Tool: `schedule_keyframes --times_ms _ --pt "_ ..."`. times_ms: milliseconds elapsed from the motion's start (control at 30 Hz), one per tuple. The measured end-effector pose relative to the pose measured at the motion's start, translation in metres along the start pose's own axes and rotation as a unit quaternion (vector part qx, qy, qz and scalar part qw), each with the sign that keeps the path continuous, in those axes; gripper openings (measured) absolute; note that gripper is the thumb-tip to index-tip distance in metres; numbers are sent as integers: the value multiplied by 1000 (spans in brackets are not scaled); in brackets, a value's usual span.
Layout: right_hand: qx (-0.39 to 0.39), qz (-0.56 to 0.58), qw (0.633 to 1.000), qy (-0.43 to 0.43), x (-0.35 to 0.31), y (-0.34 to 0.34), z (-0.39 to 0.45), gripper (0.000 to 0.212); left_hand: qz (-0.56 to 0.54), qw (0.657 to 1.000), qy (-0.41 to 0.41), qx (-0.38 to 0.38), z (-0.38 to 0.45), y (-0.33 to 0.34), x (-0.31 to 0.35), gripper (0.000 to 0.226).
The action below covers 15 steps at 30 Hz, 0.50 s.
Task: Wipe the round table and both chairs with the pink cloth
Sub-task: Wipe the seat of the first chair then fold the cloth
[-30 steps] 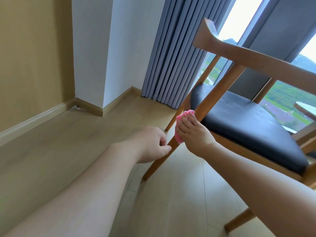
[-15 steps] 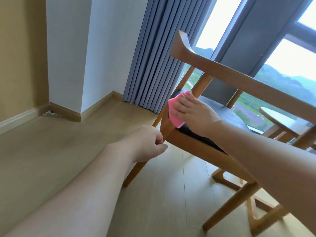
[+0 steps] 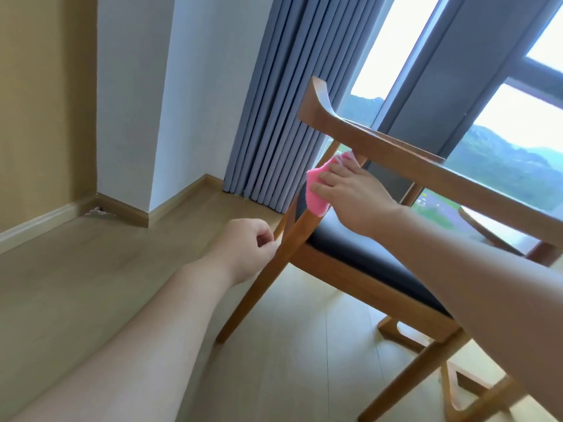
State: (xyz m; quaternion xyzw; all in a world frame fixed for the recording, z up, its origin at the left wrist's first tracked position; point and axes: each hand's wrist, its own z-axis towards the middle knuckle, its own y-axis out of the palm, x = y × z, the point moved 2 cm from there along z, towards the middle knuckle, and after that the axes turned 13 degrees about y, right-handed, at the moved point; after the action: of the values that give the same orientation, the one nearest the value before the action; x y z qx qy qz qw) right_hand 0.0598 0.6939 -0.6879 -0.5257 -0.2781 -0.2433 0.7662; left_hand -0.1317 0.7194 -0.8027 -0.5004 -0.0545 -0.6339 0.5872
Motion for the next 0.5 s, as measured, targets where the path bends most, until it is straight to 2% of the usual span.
schedule_keyframes --times_ms 33,67,133,200,267,367,433,500 --pt "11 61 998 9 -2 -4 -2 46 8 999 -16 29 0 -6 0 5" --pt "20 132 991 22 -6 -10 -4 45 20 998 -29 53 1 -13 2 8" --pt "39 275 959 44 -16 -21 -7 44 35 996 -37 76 11 -29 8 38" --pt "22 384 921 66 -20 -37 -6 41 37 996 -33 71 28 -53 27 54" --pt "-37 484 873 52 -14 -61 0 38 34 999 -22 30 50 -85 57 59" --pt "-71 585 808 17 17 -115 19 35 15 997 -28 -64 84 -139 110 47" --pt "-71 602 795 23 53 -157 38 33 5 995 -30 -93 112 -179 150 23" --pt "-99 607 788 29 94 -199 61 34 12 994 -37 -102 146 -222 196 13"
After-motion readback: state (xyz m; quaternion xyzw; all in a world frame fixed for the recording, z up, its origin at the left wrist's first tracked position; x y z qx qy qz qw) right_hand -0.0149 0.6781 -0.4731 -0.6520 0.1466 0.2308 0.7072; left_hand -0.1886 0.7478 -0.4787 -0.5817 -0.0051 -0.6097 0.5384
